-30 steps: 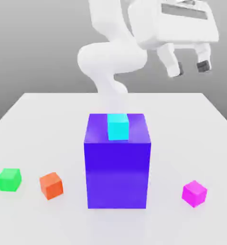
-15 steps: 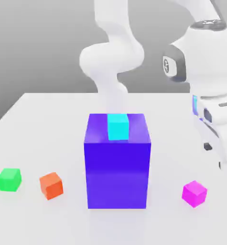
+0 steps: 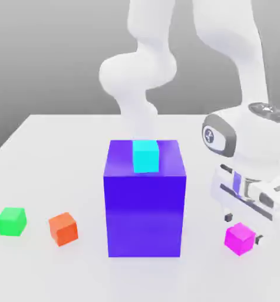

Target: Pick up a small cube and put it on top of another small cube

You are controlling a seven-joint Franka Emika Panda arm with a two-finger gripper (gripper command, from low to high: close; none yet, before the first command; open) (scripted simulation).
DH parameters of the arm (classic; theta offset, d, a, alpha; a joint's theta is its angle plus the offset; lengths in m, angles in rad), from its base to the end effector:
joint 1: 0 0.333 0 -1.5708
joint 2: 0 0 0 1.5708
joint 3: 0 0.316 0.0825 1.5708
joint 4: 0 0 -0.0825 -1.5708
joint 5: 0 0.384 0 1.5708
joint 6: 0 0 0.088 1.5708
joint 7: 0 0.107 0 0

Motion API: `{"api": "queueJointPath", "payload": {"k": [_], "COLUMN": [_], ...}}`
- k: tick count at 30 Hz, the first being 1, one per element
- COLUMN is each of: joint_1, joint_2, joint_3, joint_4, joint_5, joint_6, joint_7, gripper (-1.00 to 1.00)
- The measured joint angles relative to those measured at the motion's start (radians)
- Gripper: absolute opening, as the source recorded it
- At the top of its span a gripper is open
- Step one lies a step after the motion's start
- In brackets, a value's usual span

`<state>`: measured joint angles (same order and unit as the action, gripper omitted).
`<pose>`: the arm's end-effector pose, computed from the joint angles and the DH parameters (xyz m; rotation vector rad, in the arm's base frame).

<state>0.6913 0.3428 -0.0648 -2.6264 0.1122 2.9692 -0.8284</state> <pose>0.3454 0.2371 0.1321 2.4524 1.9593 0.0025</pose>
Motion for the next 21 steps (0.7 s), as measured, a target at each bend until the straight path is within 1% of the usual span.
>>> {"api": "queueJointPath", "payload": {"k": [1, 8, 16, 18, 21], "joint_1": [-0.006, -0.005, 0.035, 0.034, -0.011], "joint_2": [0.016, 0.013, -0.184, -0.202, -0.216], "joint_3": [0.008, 0.006, -0.047, -0.048, -0.115], "joint_4": [0.003, 0.002, -0.035, 0.008, 0.069], "joint_5": [0.005, 0.005, -0.059, -0.04, -0.004], "joint_6": [0.012, 0.008, -0.149, -0.159, -0.173], "joint_7": [-0.004, -0.004, 0.044, 0.066, 0.167], "gripper": [-1.0, -1.0, -1.0, -1.0, -1.0]}}
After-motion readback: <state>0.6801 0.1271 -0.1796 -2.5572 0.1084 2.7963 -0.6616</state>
